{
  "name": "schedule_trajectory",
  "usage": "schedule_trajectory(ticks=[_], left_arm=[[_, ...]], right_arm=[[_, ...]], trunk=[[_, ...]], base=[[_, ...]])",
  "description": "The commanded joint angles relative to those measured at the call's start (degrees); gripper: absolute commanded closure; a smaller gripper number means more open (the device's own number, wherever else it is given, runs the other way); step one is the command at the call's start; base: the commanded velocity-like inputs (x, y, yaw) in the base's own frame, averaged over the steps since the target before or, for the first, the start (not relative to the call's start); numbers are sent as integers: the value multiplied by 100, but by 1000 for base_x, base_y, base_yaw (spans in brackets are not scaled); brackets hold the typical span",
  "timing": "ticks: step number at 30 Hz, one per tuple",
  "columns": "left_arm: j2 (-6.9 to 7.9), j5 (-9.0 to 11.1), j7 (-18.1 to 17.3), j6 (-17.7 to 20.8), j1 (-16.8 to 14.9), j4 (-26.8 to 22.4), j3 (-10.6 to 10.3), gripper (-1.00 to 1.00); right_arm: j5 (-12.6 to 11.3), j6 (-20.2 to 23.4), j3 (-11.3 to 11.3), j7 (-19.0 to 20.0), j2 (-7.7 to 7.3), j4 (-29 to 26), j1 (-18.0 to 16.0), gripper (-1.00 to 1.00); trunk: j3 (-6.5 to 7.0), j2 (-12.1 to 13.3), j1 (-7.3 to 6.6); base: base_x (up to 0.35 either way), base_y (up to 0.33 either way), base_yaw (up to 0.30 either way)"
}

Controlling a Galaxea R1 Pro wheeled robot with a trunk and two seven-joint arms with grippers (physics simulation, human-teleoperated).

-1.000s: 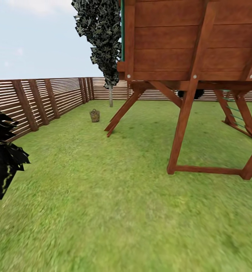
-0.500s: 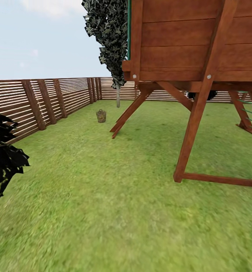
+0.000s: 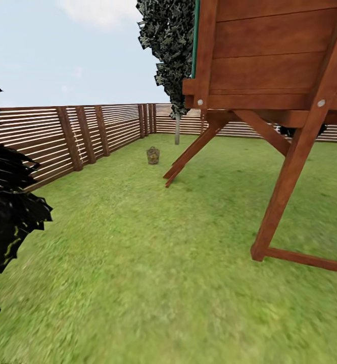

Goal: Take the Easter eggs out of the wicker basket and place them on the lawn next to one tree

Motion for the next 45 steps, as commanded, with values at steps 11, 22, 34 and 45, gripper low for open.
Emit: schedule_trajectory(ticks=[11,22,34,45], left_arm=[[0,-6,10,-15,-1,-1,-3,-100],[0,-6,10,-15,-2,-1,-3,-100],[0,-6,10,-15,-1,-1,-3,-100],[0,-6,10,-15,0,-1,-4,-100]], right_arm=[[10,-12,-15,-10,14,-7,4,-100],[47,-12,-15,-11,14,-7,2,-100],[49,-12,-10,-11,14,-7,2,-100],[51,-12,-14,-11,14,-7,3,-100]], trunk=[[-10,-10,6],[-10,-10,6],[-10,-10,6],[-10,-10,6]], base=[[304,-136,270],[301,-14,256],[300,-51,91],[295,-161,75]])
